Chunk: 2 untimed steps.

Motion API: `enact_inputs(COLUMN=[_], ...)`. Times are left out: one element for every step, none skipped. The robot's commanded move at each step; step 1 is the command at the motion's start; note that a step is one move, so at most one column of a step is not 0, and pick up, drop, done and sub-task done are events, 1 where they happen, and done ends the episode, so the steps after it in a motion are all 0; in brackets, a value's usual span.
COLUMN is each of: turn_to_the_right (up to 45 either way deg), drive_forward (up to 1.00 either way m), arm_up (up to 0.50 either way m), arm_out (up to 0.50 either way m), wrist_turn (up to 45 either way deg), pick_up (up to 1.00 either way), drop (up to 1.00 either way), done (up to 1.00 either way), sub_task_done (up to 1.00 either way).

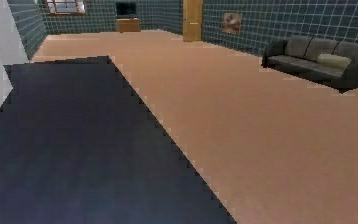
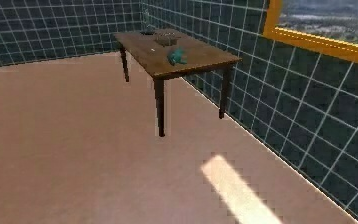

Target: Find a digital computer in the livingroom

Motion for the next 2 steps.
enact_inputs(turn_to_the_right=[0.0, 0.0], drive_forward=[1.00, 1.00], arm_up=[0.00, 0.00], arm_out=[0.00, 0.00], wrist_turn=[0.0, 0.0], pick_up=[0.00, 0.00], drop=[0.00, 0.00], done=[0.00, 0.00], sub_task_done=[0.00, 0.00])
